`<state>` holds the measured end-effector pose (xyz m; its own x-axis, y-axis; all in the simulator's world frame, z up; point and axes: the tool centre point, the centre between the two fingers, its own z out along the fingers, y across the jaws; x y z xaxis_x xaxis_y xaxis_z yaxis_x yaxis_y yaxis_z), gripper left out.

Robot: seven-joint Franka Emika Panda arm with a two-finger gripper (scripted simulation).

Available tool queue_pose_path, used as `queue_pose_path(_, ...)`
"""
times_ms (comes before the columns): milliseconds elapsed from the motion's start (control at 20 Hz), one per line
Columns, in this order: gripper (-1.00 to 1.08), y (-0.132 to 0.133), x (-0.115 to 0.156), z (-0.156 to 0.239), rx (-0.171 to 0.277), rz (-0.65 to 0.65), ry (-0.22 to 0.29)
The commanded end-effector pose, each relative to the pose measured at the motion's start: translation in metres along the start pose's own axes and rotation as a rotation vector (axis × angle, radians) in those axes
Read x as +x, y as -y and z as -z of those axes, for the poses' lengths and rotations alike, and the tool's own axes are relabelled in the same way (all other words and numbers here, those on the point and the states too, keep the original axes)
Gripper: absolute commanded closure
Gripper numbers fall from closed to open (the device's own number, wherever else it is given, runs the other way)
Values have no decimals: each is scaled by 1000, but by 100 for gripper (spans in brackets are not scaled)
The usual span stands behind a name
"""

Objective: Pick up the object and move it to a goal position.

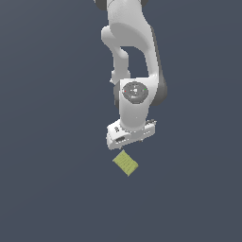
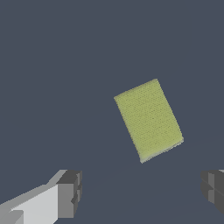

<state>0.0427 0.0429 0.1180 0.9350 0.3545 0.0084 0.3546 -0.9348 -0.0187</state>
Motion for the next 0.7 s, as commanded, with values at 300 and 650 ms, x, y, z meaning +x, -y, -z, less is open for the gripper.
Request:
queue_pose_path(300, -92, -19, 20, -30, -11, 234, 7)
queue_pose_path(650, -92, -30, 30, -48, -15, 366, 11)
